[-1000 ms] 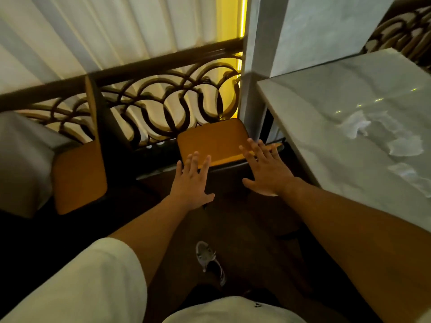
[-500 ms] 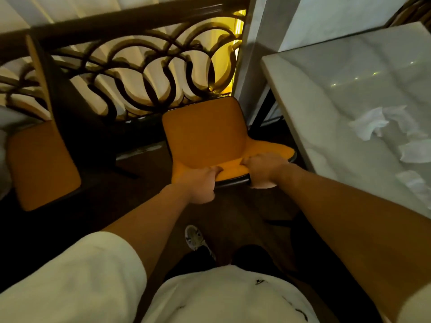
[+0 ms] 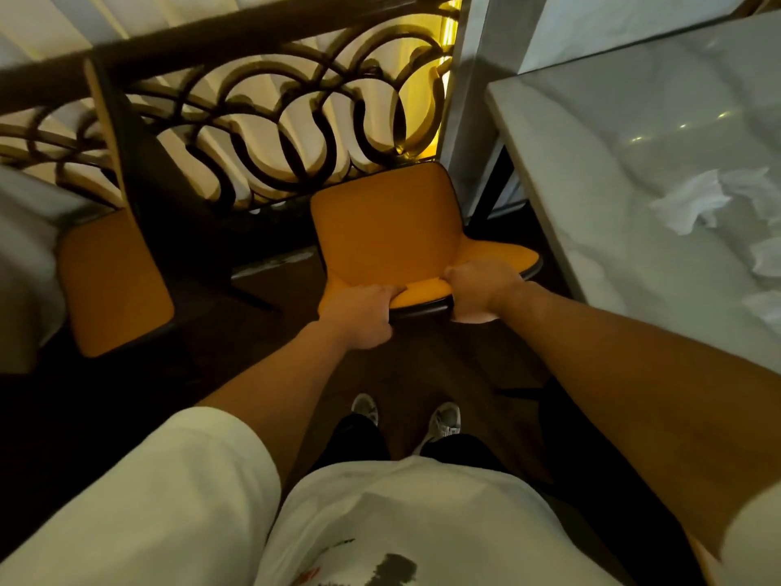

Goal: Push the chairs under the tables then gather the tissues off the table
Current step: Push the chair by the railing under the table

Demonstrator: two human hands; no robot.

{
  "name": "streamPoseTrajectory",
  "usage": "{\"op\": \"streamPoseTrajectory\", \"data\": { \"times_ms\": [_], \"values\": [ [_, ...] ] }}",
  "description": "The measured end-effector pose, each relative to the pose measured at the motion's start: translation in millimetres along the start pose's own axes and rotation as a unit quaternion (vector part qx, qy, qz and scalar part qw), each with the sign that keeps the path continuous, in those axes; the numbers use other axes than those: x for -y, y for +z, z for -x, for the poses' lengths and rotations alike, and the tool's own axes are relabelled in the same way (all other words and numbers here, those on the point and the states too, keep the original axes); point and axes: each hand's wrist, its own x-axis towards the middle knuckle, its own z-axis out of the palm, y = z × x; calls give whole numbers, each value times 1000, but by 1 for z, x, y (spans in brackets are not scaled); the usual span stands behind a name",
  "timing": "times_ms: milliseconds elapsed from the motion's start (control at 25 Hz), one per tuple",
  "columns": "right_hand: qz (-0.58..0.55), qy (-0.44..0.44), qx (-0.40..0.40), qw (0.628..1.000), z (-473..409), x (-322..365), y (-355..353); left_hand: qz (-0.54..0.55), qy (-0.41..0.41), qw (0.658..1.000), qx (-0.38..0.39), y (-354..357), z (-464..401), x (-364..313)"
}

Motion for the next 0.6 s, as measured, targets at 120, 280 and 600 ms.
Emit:
{"op": "streamPoseTrajectory", "data": {
  "times_ms": [120, 280, 600],
  "values": [
    [-9, 25, -10, 1000, 11, 9, 9, -39, 28, 999, -20, 13, 7, 1],
    [-26, 86, -35, 995, 22, 33, 21, -27, 100, 994, -26, 10, 10, 20],
    [-140, 227, -36, 963, 58, 118, 51, -95, 243, 965, 31, 2, 26, 59]
  ]
}}
